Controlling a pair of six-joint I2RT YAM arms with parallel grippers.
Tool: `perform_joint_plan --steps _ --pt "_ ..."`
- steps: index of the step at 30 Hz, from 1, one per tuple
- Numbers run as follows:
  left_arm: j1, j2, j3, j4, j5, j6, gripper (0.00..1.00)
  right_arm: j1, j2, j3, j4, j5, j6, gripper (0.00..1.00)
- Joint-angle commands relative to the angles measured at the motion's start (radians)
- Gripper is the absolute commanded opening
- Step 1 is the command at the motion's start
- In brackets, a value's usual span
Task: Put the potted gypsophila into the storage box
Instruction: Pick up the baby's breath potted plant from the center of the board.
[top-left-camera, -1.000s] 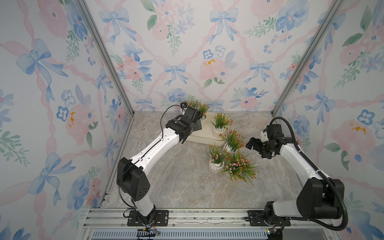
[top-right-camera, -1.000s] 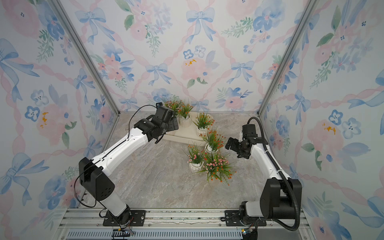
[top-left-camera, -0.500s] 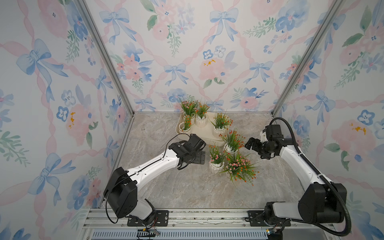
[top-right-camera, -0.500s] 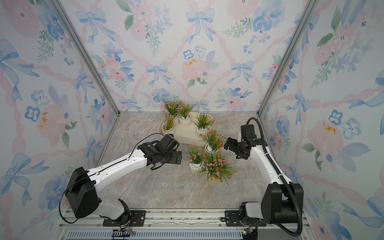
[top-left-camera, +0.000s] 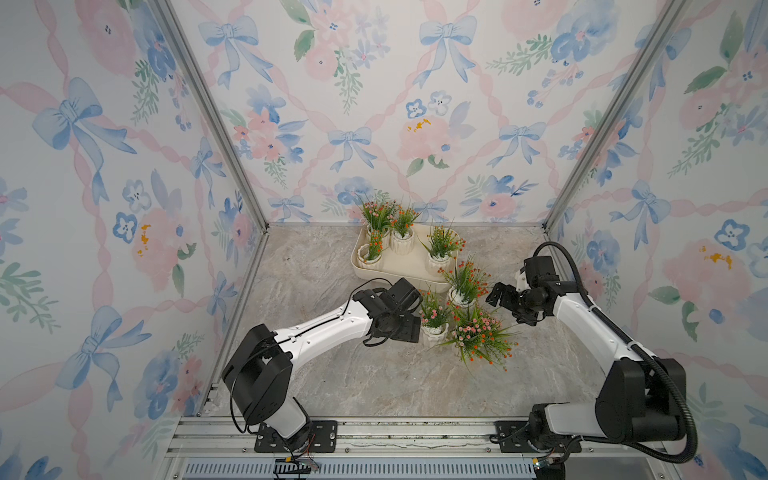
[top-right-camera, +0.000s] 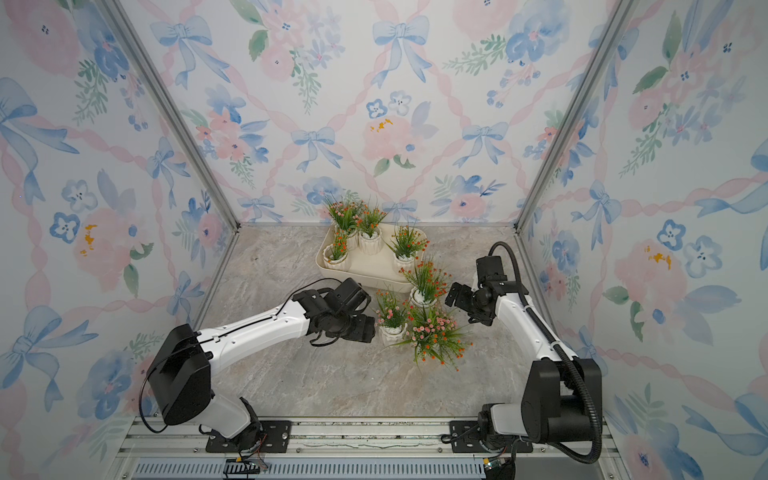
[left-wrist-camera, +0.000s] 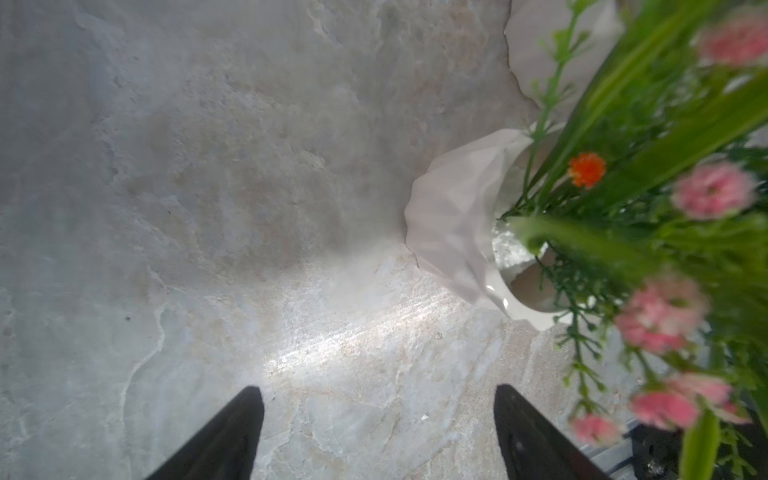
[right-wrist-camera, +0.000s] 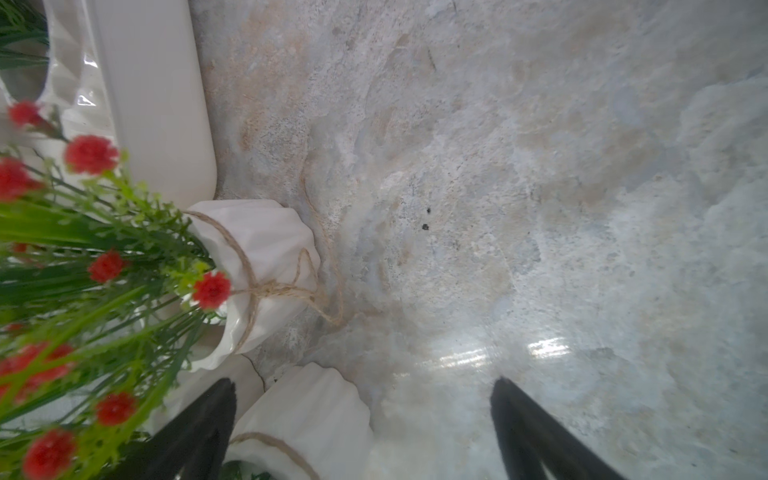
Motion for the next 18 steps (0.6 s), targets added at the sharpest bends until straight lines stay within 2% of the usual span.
perform_joint_plan --steps 1,8,18 --pt "-0.013 0.035 0.036 -0.012 0.014 -0.043 0.86 0.006 0.033 -0.015 0.017 -0.004 0.004 0.97" --pt "-0.018 0.08 0.087 -0.012 -0.012 -0.067 0.85 -0.003 0.049 -0.001 0.013 -0.024 -0.031 0.97" --pt "-0.03 0.165 0.154 -0.012 -0.028 -0.089 0.83 -0.076 0.031 -0.012 -0.005 -0.063 -0.083 0.97"
